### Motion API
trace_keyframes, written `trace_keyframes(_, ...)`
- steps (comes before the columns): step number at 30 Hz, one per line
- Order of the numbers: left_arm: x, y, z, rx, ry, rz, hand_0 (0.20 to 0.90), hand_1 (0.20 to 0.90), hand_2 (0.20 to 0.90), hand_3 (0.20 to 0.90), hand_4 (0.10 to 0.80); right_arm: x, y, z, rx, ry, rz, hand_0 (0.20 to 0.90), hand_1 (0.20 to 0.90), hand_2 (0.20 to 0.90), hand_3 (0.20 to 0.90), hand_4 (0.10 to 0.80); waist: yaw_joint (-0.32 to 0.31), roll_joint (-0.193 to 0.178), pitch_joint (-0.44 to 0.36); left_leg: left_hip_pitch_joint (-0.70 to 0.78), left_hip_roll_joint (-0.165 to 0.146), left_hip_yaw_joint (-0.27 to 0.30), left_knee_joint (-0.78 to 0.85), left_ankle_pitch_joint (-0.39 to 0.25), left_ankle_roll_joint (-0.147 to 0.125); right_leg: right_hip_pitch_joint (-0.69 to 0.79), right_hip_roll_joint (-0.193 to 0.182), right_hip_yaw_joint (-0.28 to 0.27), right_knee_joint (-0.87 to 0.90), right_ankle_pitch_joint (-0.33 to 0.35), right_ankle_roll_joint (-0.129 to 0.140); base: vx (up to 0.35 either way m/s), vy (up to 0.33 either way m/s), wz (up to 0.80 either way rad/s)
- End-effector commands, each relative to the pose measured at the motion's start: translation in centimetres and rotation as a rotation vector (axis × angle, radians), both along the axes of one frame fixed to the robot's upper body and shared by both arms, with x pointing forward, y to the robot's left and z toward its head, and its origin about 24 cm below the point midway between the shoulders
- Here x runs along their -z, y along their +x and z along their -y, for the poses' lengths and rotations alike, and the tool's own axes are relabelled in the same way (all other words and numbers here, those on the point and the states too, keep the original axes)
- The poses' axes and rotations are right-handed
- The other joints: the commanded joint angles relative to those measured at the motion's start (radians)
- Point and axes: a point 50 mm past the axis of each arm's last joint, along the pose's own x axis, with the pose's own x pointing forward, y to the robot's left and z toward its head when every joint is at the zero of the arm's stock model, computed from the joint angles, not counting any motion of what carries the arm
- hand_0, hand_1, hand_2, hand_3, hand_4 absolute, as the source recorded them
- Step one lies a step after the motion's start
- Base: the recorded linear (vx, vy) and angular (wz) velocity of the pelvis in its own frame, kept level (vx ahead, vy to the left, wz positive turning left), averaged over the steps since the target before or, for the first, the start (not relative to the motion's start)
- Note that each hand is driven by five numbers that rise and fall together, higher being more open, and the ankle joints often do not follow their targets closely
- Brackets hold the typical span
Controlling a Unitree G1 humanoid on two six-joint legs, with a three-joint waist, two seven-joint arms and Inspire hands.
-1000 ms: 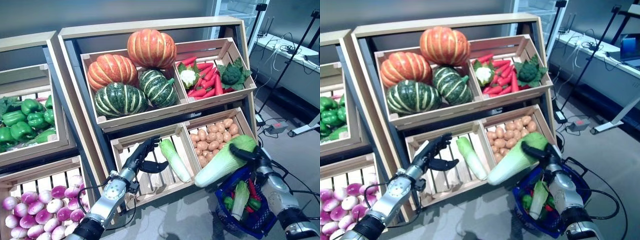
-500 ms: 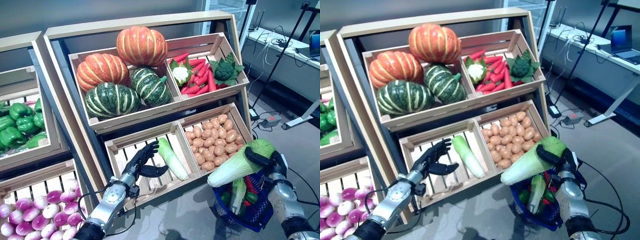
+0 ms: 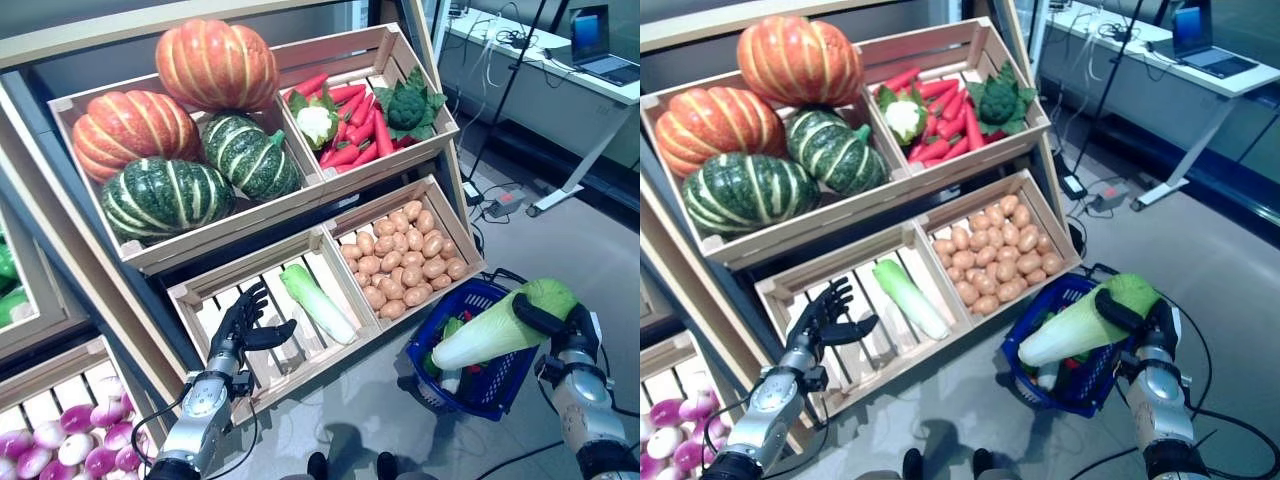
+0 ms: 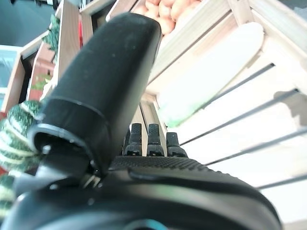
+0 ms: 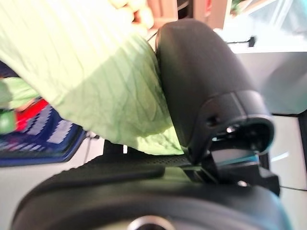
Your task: Put vegetables into the basket
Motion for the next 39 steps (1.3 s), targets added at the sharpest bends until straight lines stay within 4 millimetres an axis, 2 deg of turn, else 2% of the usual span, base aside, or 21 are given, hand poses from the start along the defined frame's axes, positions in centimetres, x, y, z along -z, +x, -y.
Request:
trace_keyframes(1, -5.2, 2.2, -0.2, 0.022, 0.043, 0.281, 0.900, 0.900, 0.900, 0.900, 0.800, -5.9, 2.9, 0.5, 0.023, -0.093, 0.297, 0.300, 0.300, 0.300, 0.300, 0.400, 0.036, -0.025, -0.072, -0.003, 0.007, 0.043, 0.065, -0.106, -0.017, -0.041, -0.070, -0.161, 0.217, -0.029, 0.033, -0.022, -0.028, -0.79)
trace_keyframes(4, -5.5, 2.5, -0.7, -0.006, 0.019, 0.290, 0.900, 0.900, 0.900, 0.900, 0.800, -5.9, 3.1, 0.2, 0.025, -0.113, 0.291, 0.300, 0.300, 0.300, 0.300, 0.400, 0.039, -0.017, -0.066, 0.012, 0.032, 0.064, 0.048, -0.102, -0.020, -0.048, -0.088, -0.165, 0.193, -0.034, 0.037, -0.001, -0.129, -0.45)
trace_keyframes(5, -5.7, 2.7, -0.7, -0.013, 0.009, 0.300, 0.900, 0.900, 0.900, 0.900, 0.800, -6.1, 3.5, 0.2, 0.032, -0.125, 0.295, 0.300, 0.300, 0.300, 0.300, 0.400, 0.048, -0.018, -0.067, 0.013, 0.039, 0.068, 0.037, -0.098, -0.025, -0.037, -0.100, -0.184, 0.150, -0.020, 0.040, -0.017, -0.235, -0.26)
trace_keyframes(6, -5.9, 2.8, -0.8, -0.026, 0.007, 0.307, 0.900, 0.900, 0.900, 0.900, 0.800, -6.1, 3.8, 0.0, 0.047, -0.151, 0.288, 0.300, 0.300, 0.300, 0.300, 0.400, 0.065, -0.020, -0.071, 0.012, 0.048, 0.089, 0.020, -0.094, -0.031, -0.015, -0.108, -0.230, 0.114, -0.023, 0.046, -0.011, -0.226, -0.41)
trace_keyframes(7, -5.7, 2.7, -0.7, -0.040, 0.000, 0.295, 0.900, 0.900, 0.900, 0.900, 0.800, -6.3, 4.2, -0.1, 0.059, -0.165, 0.276, 0.300, 0.300, 0.300, 0.300, 0.400, 0.068, -0.022, -0.074, 0.017, 0.052, 0.089, 0.011, -0.091, -0.031, -0.002, -0.098, -0.222, 0.086, -0.017, 0.048, 0.017, -0.292, -0.56)
trace_keyframes(8, -5.1, 2.6, -0.7, -0.053, -0.062, 0.261, 0.900, 0.900, 0.900, 0.900, 0.800, -6.8, 4.5, 0.0, 0.080, -0.195, 0.265, 0.300, 0.300, 0.300, 0.300, 0.400, 0.065, -0.028, -0.084, 0.017, 0.061, 0.083, 0.009, -0.086, -0.035, 0.004, -0.082, -0.188, 0.065, -0.016, 0.043, 0.033, -0.200, -0.41)
trace_keyframes(11, -4.3, 1.5, -0.2, -0.015, -0.045, 0.238, 0.900, 0.900, 0.900, 0.900, 0.800, -7.4, 4.1, 0.7, 0.102, -0.282, 0.247, 0.300, 0.300, 0.300, 0.300, 0.400, 0.070, -0.038, -0.100, 0.022, 0.077, 0.097, 0.003, -0.080, -0.045, 0.028, -0.072, -0.196, 0.030, -0.018, 0.029, 0.086, -0.211, -0.06)
trace_keyframes(15, -3.7, 0.6, -0.2, -0.002, -0.068, 0.219, 0.900, 0.900, 0.900, 0.900, 0.800, -8.2, 3.6, 1.9, 0.121, -0.336, 0.234, 0.300, 0.300, 0.300, 0.300, 0.400, 0.079, -0.039, -0.112, 0.020, 0.087, 0.101, 0.003, -0.076, -0.059, 0.050, -0.063, -0.200, -0.014, -0.012, 0.023, 0.056, -0.129, -0.04)
trace_keyframes(19, -3.9, 0.4, -0.6, 0.011, -0.071, 0.222, 0.900, 0.900, 0.900, 0.900, 0.800, -9.7, 4.1, 2.6, 0.135, -0.411, 0.226, 0.300, 0.300, 0.300, 0.300, 0.400, 0.089, -0.033, -0.120, 0.012, 0.091, 0.093, 0.003, -0.069, -0.069, 0.049, -0.056, -0.204, -0.014, -0.021, 0.016, 0.043, -0.102, 0.00)
trace_keyframes(23, -4.6, 0.9, -0.3, 0.038, -0.062, 0.240, 0.900, 0.900, 0.900, 0.900, 0.800, -10.6, 5.1, 2.3, 0.124, -0.441, 0.221, 0.300, 0.300, 0.300, 0.300, 0.400, 0.095, -0.028, -0.108, 0.000, 0.094, 0.088, 0.024, -0.066, -0.077, 0.058, -0.054, -0.218, -0.009, -0.031, 0.006, 0.036, -0.075, 0.02)
trace_keyframes(27, -6.0, 1.8, -0.2, 0.039, -0.055, 0.293, 0.900, 0.900, 0.900, 0.900, 0.800, -11.6, 6.3, 1.9, 0.119, -0.475, 0.218, 0.300, 0.300, 0.300, 0.300, 0.400, 0.102, -0.022, -0.057, -0.089, 0.098, 0.063, 0.192, -0.115, -0.081, 0.010, -0.070, -0.226, 0.125, -0.097, -0.016, -0.045, -0.044, 0.13)
trace_keyframes(30, -8.0, 3.2, 0.4, 0.050, -0.049, 0.376, 0.900, 0.900, 0.900, 0.900, 0.800, -12.3, 7.0, 1.8, 0.146, -0.475, 0.237, 0.300, 0.300, 0.300, 0.300, 0.400, 0.108, -0.014, 0.016, -0.221, 0.107, 0.039, 0.405, -0.183, -0.079, -0.087, -0.098, -0.237, 0.304, -0.164, -0.043, -0.199, -0.023, 0.37)
trace_keyframes(31, -8.7, 3.5, 0.5, 0.052, -0.041, 0.409, 0.900, 0.900, 0.900, 0.900, 0.800, -12.6, 7.3, 1.8, 0.152, -0.470, 0.249, 0.300, 0.300, 0.300, 0.300, 0.400, 0.110, -0.007, 0.044, -0.254, 0.115, 0.029, 0.476, -0.226, -0.081, -0.120, -0.107, -0.232, 0.389, -0.206, -0.050, -0.184, -0.002, 0.41)
trace_keyframes(32, -9.4, 3.8, 0.7, 0.054, -0.031, 0.444, 0.900, 0.900, 0.900, 0.900, 0.800, -13.0, 7.6, 1.8, 0.160, -0.467, 0.261, 0.300, 0.300, 0.300, 0.300, 0.400, 0.113, -0.002, 0.075, -0.307, 0.119, 0.026, 0.567, -0.263, -0.073, -0.166, -0.125, -0.235, 0.485, -0.243, -0.068, -0.153, 0.002, 0.34)
trace_keyframes(34, -10.2, 4.1, 0.7, 0.048, -0.020, 0.483, 0.900, 0.900, 0.900, 0.900, 0.800, -13.6, 7.9, 2.0, 0.168, -0.475, 0.264, 0.300, 0.300, 0.300, 0.300, 0.400, 0.115, 0.004, 0.102, -0.373, 0.124, 0.032, 0.665, -0.311, -0.054, -0.240, -0.154, -0.241, 0.611, -0.284, -0.081, -0.161, 0.010, 0.25)
trace_keyframes(36, -10.7, 4.3, 0.8, 0.051, -0.014, 0.513, 0.900, 0.900, 0.900, 0.900, 0.800, -14.1, 8.2, 2.2, 0.188, -0.492, 0.262, 0.300, 0.300, 0.300, 0.300, 0.400, 0.120, 0.008, 0.135, -0.450, 0.128, 0.021, 0.786, -0.360, -0.040, -0.318, -0.193, -0.245, 0.748, -0.323, -0.093, -0.144, -0.006, 0.27)
trace_keyframes(37, -10.8, 4.4, 0.9, 0.052, -0.013, 0.518, 0.900, 0.900, 0.900, 0.900, 0.800, -14.3, 8.3, 2.3, 0.193, -0.497, 0.264, 0.300, 0.300, 0.300, 0.300, 0.400, 0.120, 0.010, 0.142, -0.469, 0.128, 0.016, 0.811, -0.370, -0.038, -0.336, -0.200, -0.243, 0.774, -0.331, -0.094, -0.141, -0.011, 0.33)
trace_keyframes(38, -11.0, 4.5, 0.9, 0.055, -0.012, 0.527, 0.900, 0.900, 0.900, 0.900, 0.800, -15.0, 8.7, 2.3, 0.208, -0.511, 0.264, 0.300, 0.300, 0.300, 0.300, 0.400, 0.120, 0.015, 0.162, -0.521, 0.131, 0.008, 0.888, -0.403, -0.026, -0.400, -0.221, -0.230, 0.868, -0.360, -0.100, -0.114, -0.009, 0.24)
trace_keyframes(39, -11.1, 4.6, 1.0, 0.060, -0.013, 0.531, 0.900, 0.900, 0.900, 0.900, 0.800, -15.4, 8.8, 2.5, 0.223, -0.517, 0.266, 0.300, 0.300, 0.300, 0.300, 0.400, 0.120, 0.018, 0.174, -0.551, 0.132, 0.004, 0.929, -0.419, -0.025, -0.434, -0.233, -0.223, 0.914, -0.375, -0.101, -0.102, -0.014, 0.22)
